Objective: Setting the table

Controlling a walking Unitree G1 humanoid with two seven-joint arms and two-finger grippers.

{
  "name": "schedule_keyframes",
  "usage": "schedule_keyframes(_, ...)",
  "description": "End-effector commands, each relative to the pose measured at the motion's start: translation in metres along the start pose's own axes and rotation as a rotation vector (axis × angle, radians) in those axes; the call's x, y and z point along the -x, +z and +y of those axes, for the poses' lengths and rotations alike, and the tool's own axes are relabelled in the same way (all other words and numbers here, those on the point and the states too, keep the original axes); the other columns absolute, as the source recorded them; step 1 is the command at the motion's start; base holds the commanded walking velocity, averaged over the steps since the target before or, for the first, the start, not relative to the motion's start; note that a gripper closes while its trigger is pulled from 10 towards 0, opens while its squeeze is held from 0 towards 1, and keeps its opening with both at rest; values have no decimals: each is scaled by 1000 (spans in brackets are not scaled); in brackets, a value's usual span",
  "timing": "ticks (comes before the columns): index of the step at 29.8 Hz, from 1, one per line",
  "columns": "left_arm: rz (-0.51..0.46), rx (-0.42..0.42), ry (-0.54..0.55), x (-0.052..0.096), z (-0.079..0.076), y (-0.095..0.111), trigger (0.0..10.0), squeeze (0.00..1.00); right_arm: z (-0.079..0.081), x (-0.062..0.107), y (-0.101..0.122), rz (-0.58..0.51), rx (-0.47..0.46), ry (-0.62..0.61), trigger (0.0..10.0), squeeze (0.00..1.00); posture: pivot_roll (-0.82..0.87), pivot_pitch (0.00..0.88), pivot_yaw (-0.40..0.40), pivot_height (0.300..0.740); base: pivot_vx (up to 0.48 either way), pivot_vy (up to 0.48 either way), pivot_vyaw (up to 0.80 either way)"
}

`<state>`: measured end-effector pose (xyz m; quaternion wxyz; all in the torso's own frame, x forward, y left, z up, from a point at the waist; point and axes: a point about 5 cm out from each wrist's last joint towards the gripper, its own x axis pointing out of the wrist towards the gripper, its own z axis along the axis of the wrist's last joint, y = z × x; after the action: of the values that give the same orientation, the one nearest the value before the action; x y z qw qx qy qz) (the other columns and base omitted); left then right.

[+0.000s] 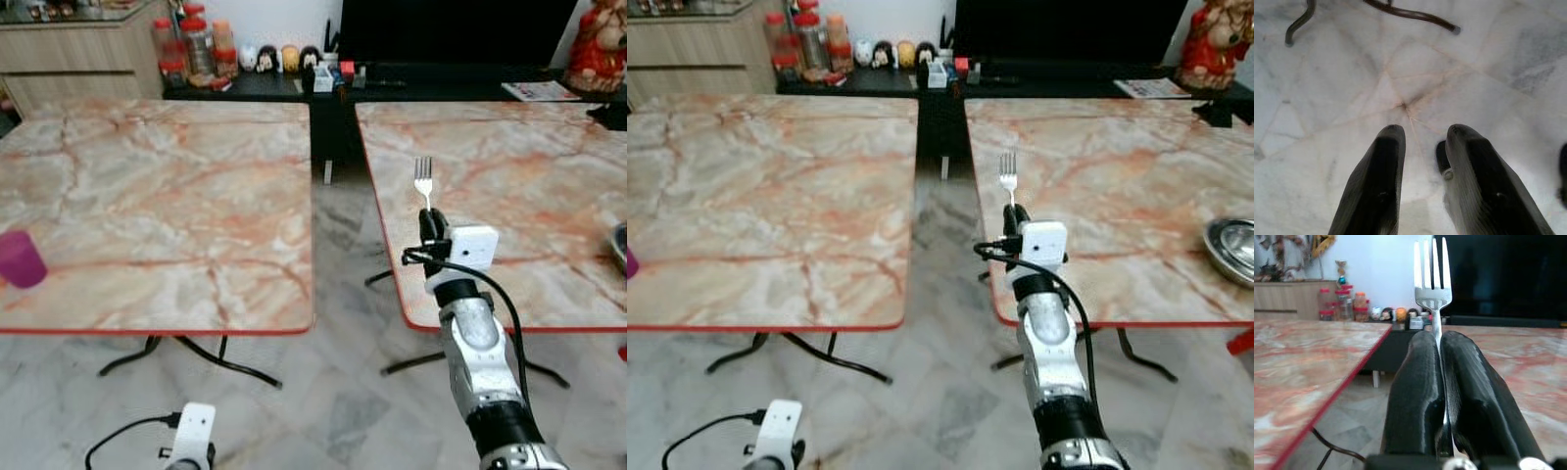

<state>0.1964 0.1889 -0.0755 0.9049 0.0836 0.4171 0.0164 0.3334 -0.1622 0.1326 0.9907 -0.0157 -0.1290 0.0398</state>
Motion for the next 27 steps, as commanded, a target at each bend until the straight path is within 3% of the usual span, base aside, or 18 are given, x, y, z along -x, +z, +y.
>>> schedule_keyframes(1, 6, -7, -21, 0, -7, -1, 10000, 0, -5, -1, 4, -12, 7, -16, 10000, 0, -31, 0, 10, 740, 0, -480, 0)
schedule_keyframes(27, 5, -8, -23, 0, -7, 0, 10000, 0, -7, -2, 10, -33, 19, -25, 10000, 0, -40, 0, 12, 740, 0, -480, 0)
